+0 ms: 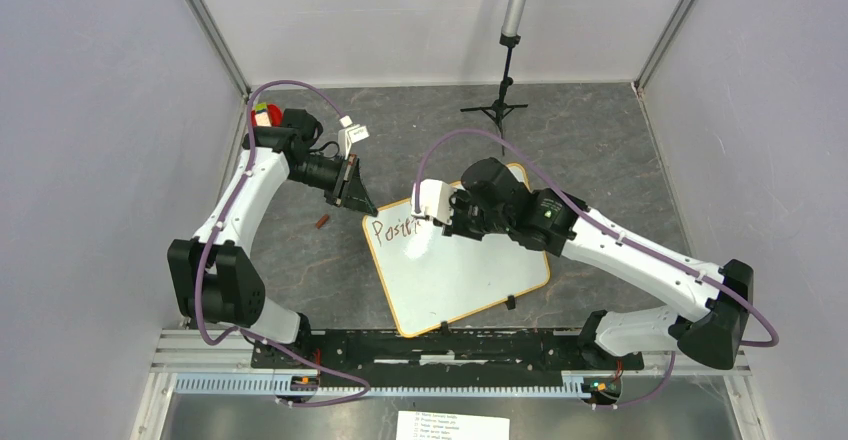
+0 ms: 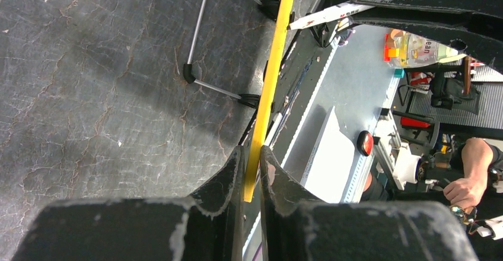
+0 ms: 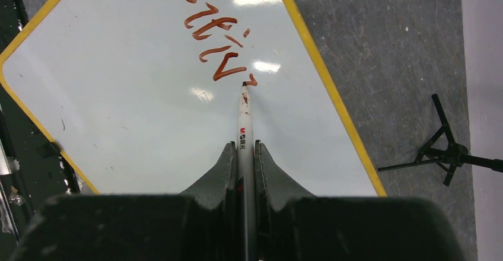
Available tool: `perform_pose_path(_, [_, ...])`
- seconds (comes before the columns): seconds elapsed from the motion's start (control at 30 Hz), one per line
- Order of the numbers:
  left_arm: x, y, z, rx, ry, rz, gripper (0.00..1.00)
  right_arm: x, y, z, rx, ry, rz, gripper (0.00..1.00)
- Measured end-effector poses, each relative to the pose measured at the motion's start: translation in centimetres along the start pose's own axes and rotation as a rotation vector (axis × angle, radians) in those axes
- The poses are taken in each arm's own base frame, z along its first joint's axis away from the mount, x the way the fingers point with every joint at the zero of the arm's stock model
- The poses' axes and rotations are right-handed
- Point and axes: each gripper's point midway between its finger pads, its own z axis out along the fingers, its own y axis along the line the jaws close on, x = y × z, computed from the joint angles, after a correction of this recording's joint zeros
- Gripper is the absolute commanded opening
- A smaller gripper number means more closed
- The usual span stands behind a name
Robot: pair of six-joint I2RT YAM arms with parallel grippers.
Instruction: Write a sentence on the whiteboard
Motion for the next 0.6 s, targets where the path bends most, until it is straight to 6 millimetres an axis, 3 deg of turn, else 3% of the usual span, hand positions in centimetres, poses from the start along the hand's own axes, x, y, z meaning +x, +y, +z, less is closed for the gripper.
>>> perform_pose_path(0.3, [0.0, 0.0, 0.0, -0.001, 0.000, 0.000, 0.02, 1.0, 1.6, 0.3, -0.065, 0.020, -0.001, 0.00])
perform_pose_path(0.6, [0.0, -0.1, 0.0, 0.003, -0.001, -0.001, 0.02, 0.8, 1.0, -0.3, -0.043, 0.033, -0.013, 0.00])
